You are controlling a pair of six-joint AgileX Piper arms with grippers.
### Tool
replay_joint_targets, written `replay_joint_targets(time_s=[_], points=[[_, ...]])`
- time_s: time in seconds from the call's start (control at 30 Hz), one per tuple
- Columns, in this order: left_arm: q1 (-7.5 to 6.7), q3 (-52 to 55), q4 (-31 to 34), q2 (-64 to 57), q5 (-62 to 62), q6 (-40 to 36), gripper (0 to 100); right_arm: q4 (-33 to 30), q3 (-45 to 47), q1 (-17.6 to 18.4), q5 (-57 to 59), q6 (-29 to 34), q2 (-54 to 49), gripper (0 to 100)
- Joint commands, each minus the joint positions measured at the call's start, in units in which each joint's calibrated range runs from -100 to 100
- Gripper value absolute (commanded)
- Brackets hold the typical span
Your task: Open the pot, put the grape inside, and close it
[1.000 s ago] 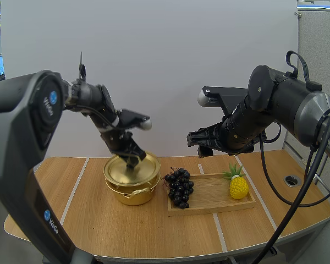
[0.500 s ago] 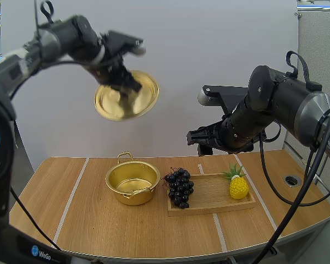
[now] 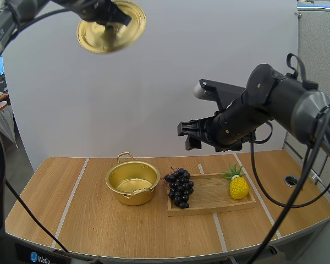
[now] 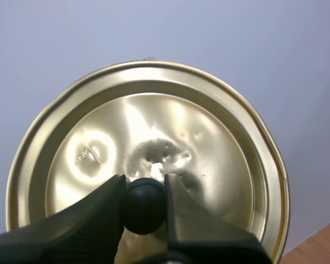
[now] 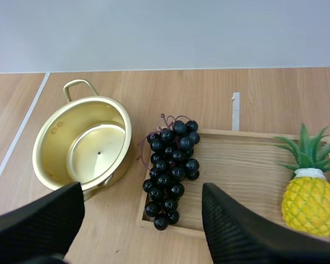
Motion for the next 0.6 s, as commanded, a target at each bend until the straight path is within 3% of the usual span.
replay_joint_targets(time_s=[0.0,0.23,0.57], points=[[-0.12,-8.03,2.17,-0.48,-5.62,-2.13,0,4.59,-0.59,-0.05,-2.64,-2.68,6.08,100],[-0.12,-14.98,2.7,-0.63,-15.18,-2.38,0,4.37,-0.59,2.5,-8.46,-2.68,12.82,100],[-0.12,-15.51,2.7,-1.32,-28.1,-2.38,0,5.56,-0.59,3.78,-9.94,-2.45,14.87,100]])
